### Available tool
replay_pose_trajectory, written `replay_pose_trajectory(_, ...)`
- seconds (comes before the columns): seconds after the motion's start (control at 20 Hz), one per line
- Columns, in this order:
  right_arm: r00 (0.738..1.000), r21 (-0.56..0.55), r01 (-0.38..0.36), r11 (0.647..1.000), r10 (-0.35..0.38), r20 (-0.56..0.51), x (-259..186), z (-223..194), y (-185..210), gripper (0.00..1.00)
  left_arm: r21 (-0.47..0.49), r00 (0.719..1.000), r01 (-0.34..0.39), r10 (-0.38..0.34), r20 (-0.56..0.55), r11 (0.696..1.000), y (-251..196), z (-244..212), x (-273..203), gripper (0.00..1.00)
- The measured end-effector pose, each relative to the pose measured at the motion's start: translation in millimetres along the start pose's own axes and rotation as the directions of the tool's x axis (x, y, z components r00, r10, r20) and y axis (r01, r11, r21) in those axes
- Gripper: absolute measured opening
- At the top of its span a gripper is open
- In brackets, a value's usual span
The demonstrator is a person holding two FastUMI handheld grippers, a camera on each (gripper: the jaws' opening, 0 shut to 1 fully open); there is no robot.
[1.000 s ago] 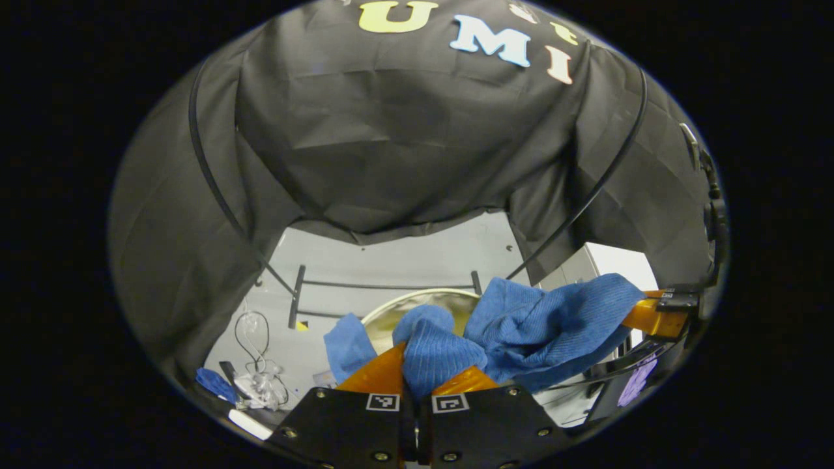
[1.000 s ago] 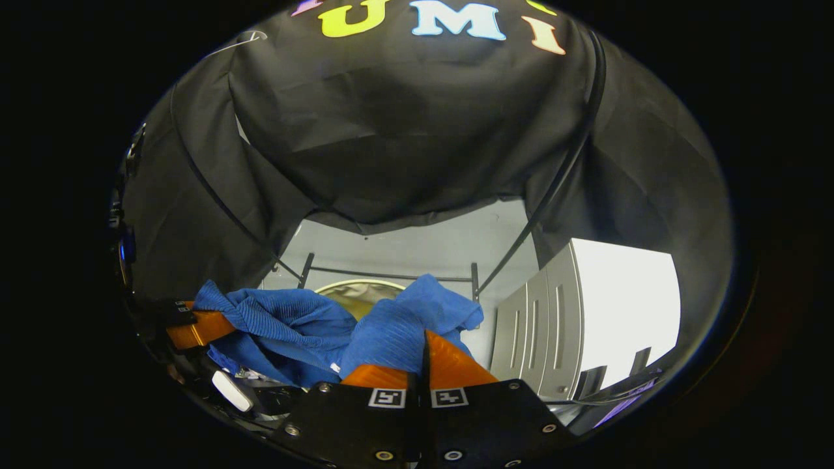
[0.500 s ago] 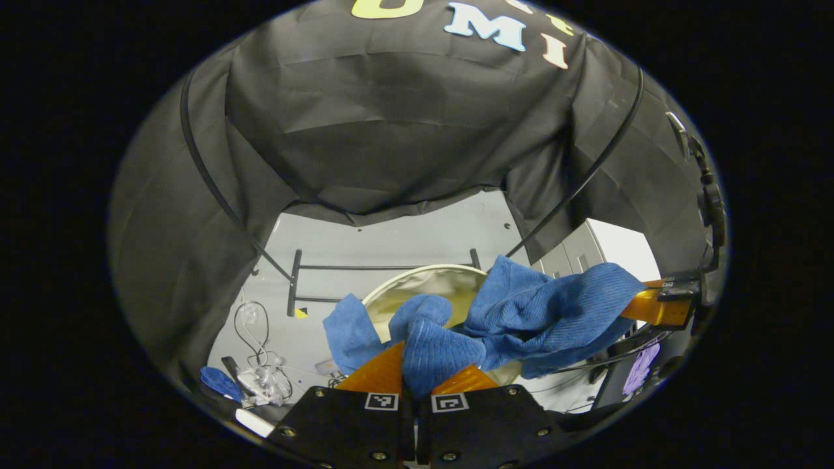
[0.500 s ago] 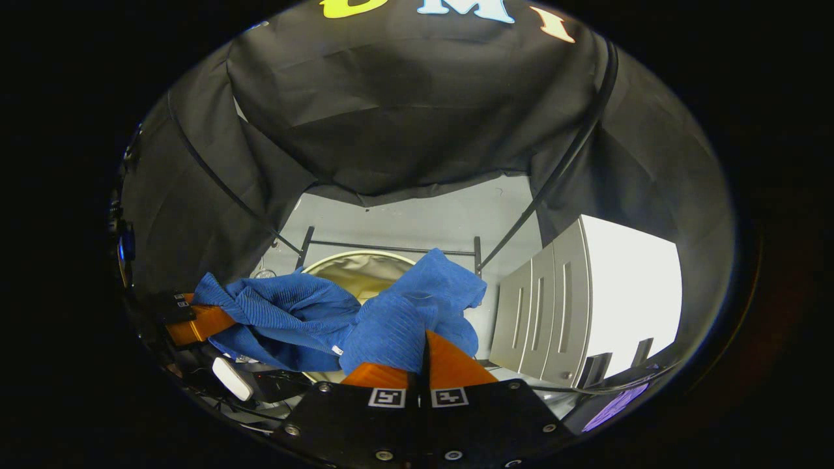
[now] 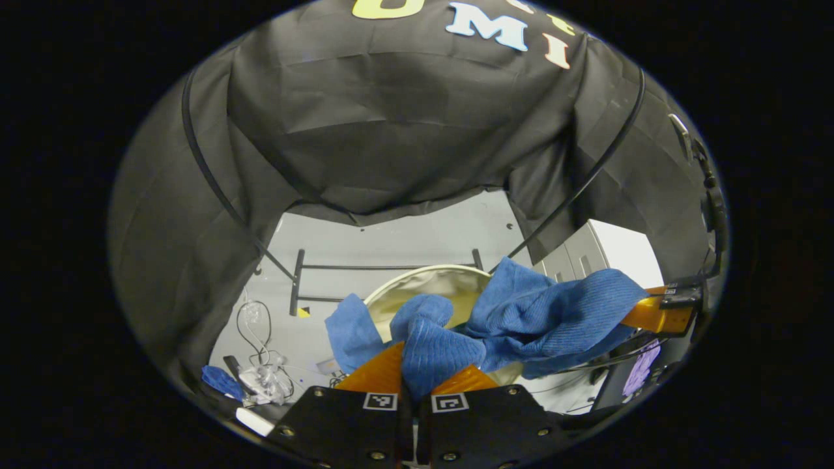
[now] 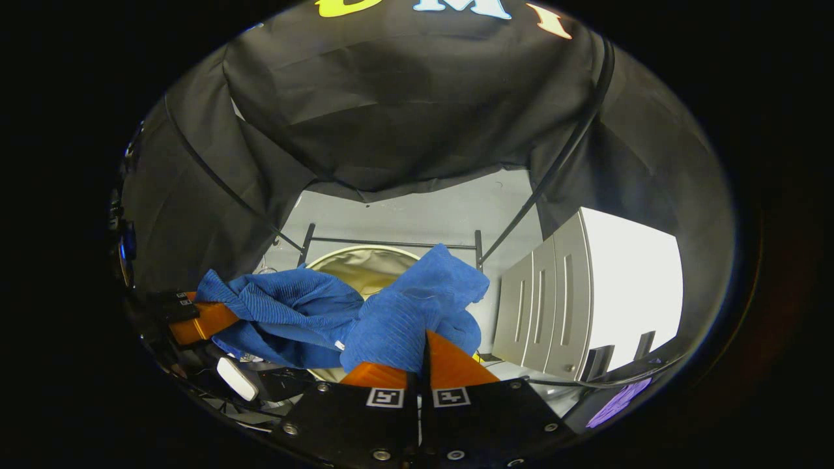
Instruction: Grasp the clothes on the hanger with both hands and then place them into the laundry hamper below.
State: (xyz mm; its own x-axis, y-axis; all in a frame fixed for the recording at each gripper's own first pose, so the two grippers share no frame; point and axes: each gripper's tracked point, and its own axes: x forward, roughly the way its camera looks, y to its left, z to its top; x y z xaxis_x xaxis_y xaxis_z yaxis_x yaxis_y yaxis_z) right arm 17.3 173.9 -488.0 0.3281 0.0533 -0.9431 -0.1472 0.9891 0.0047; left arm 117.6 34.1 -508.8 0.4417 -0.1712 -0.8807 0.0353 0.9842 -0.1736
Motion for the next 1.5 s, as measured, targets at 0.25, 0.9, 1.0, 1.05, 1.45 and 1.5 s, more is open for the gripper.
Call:
replay_pose_trajectory(0.25, 0.999, 0.015, -0.046, 0.999, 0.047, -0.022, -3, -8, 13, 0.15, -0.025, 1.0, 0.018, -0.019, -0.025, 1.0, 5, -12, -1, 0.05)
replay_pose_trajectory(0.9, 0.99, 0.076, 0.012, 0.997, -0.023, 0.142, -59, 10, -39, 0.95, -0.019, 0.998, -0.041, 0.042, 0.042, 0.999, 31, -36, -67, 0.91)
replay_pose_trajectory(1.0, 0.979, 0.09, 0.037, 0.995, -0.054, 0.195, -76, 15, -67, 0.95, -0.026, 0.994, -0.076, 0.077, 0.079, 0.997, 21, -35, -91, 0.91)
replay_pose_trajectory(1.05, 0.972, 0.097, 0.048, 0.994, -0.069, 0.226, -84, 17, -83, 0.95, -0.027, 0.99, -0.092, 0.094, 0.101, 0.995, 11, -31, -104, 0.91)
replay_pose_trajectory(1.45, 0.87, 0.092, 0.06, 0.994, -0.098, 0.483, -170, 58, -214, 0.95, -0.077, 0.9, -0.232, 0.244, 0.362, 0.97, -128, 49, -216, 0.9)
replay_pose_trajectory(1.5, 0.845, 0.084, 0.064, 0.994, -0.099, 0.526, -185, 67, -230, 0.95, -0.104, 0.879, -0.236, 0.258, 0.402, 0.966, -147, 62, -232, 0.91)
